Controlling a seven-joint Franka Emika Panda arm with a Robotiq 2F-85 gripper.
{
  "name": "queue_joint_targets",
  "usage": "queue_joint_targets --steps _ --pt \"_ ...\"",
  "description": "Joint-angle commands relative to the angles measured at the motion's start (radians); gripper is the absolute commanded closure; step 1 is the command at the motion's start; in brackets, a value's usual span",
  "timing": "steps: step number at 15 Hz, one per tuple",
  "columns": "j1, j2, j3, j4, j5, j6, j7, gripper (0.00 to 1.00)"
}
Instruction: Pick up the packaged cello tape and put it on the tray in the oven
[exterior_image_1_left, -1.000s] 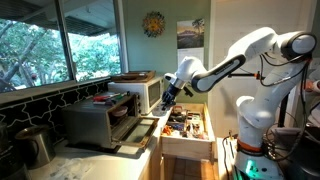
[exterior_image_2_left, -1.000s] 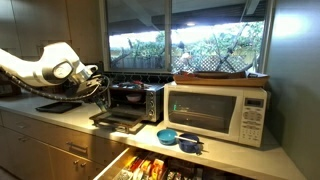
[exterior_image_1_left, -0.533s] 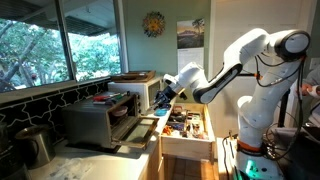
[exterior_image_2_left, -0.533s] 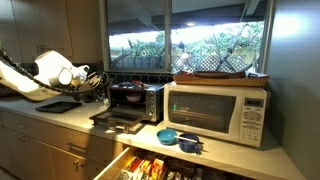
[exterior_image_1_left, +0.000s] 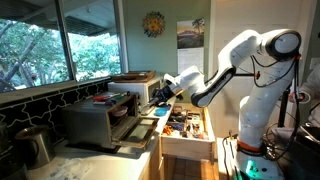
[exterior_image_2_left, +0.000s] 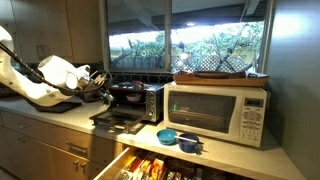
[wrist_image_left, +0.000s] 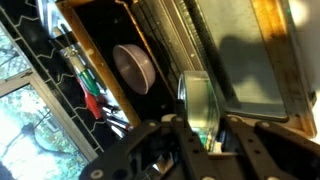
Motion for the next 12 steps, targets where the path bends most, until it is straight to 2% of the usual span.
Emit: queue_joint_targets --steps 1,4,9,12 --pt "-0.236 -0.004 0.21 0.003 0.04 0.168 -0.062 0.93" --pt "-0.393 0.011 0.376 0.004 0.13 0.275 -0.149 0.93" --pt "-0.564 0.043 0.602 0.003 0.228 0.324 -0.269 0.93" --pt "-0.695 0.029 0.756 0.003 0.308 0.387 -0.364 0.93"
